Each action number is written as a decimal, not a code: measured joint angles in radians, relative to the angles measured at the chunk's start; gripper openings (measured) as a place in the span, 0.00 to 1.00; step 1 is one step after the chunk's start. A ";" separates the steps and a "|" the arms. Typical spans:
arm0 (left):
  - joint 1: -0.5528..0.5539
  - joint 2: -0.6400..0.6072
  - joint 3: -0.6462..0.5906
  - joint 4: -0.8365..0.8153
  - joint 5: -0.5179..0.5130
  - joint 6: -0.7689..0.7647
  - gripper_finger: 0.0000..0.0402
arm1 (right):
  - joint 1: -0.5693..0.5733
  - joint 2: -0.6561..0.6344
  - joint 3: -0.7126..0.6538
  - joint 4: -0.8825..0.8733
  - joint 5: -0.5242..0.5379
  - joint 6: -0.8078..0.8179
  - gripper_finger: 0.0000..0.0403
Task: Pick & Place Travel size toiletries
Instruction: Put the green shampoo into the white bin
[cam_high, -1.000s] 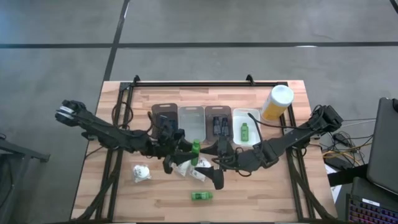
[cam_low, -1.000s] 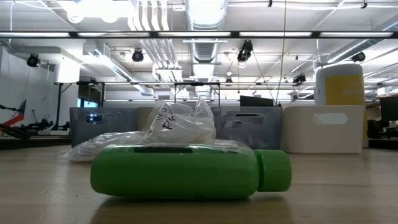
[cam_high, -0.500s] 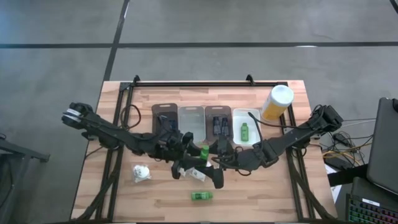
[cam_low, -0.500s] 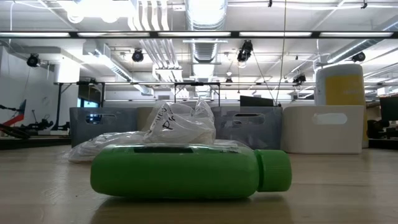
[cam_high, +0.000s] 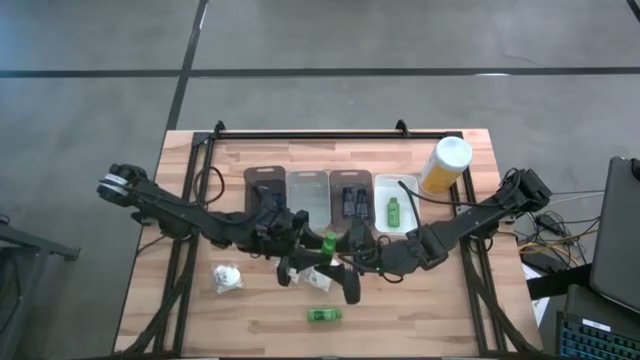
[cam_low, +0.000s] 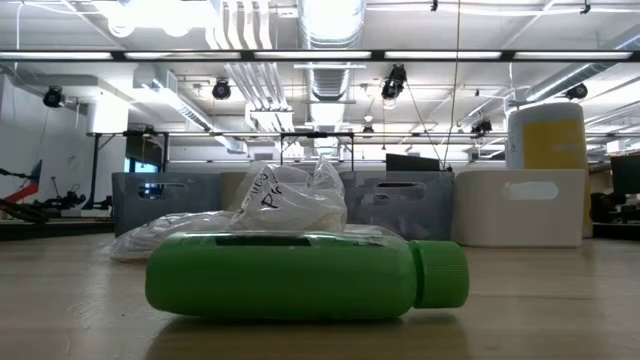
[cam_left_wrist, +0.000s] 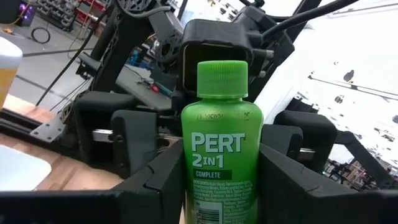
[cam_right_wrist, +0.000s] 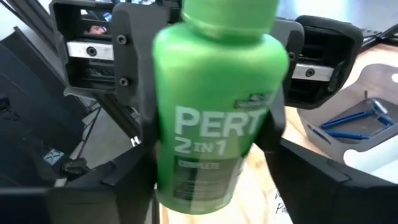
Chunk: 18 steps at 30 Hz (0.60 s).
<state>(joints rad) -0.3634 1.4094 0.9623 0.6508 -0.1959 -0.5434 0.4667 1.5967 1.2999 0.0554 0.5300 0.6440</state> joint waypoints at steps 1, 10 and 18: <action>0.000 0.000 0.000 -0.008 0.000 -0.003 0.42 | 0.000 0.000 0.000 0.000 -0.006 0.001 0.66; 0.000 0.000 0.001 -0.027 -0.011 -0.031 0.42 | 0.000 0.000 0.000 0.000 -0.017 0.018 0.42; 0.000 -0.004 0.002 -0.071 -0.010 -0.046 0.51 | 0.000 0.000 0.001 -0.067 -0.017 0.052 0.35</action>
<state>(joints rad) -0.3634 1.4058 0.9643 0.5801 -0.2062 -0.5893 0.4664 1.5963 1.3006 -0.0118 0.5130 0.6963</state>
